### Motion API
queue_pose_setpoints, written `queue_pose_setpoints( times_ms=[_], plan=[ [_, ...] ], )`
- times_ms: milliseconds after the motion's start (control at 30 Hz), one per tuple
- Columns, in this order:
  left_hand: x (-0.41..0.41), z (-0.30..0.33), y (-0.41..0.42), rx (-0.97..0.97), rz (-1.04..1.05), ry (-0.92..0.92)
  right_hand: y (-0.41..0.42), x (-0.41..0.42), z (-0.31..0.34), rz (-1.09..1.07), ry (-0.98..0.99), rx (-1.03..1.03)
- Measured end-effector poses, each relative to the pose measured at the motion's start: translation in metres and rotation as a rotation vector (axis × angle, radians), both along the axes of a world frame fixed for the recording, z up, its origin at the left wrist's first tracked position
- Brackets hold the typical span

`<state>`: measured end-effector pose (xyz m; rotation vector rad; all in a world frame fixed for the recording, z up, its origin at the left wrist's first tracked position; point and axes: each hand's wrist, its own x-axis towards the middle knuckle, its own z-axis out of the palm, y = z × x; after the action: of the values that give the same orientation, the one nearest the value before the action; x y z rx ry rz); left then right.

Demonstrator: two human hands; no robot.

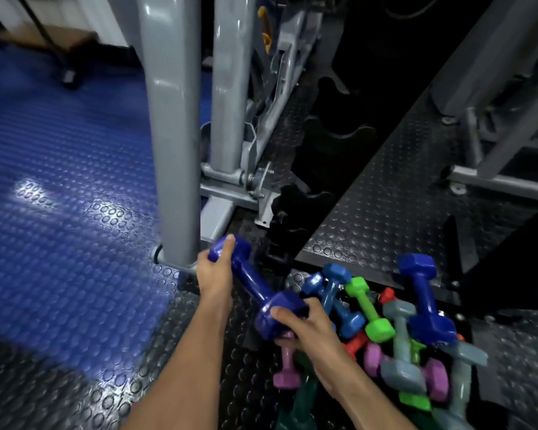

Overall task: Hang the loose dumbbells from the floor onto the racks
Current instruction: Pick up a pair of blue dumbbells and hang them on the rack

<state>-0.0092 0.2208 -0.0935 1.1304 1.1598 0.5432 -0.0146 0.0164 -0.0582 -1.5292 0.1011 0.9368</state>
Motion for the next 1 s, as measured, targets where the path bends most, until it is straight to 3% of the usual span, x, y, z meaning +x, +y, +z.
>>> queue_pose_setpoints(
  times_ms=[200, 367, 667, 867, 1000],
  plan=[
    [0.051, 0.029, 0.042, 0.03, -0.106, -0.109, 0.042, 0.019, 0.012, -0.046, -0.153, 0.048],
    [0.105, 0.046, 0.061, 0.124, -0.287, -0.031, 0.068, 0.034, 0.008, -0.087, -0.349, -0.057],
    [0.159, 0.064, 0.059, 0.186, -0.517, 0.02, 0.093, 0.065, 0.011, -0.16, -0.438, -0.212],
    [0.171, 0.071, 0.05, -0.022, -0.523, -0.088, 0.102, 0.063, 0.02, -0.174, -0.516, -0.311],
    [0.189, 0.05, 0.058, -0.05, -0.551, -0.071, 0.106, 0.066, 0.026, -0.226, -0.532, -0.347]
  ],
)
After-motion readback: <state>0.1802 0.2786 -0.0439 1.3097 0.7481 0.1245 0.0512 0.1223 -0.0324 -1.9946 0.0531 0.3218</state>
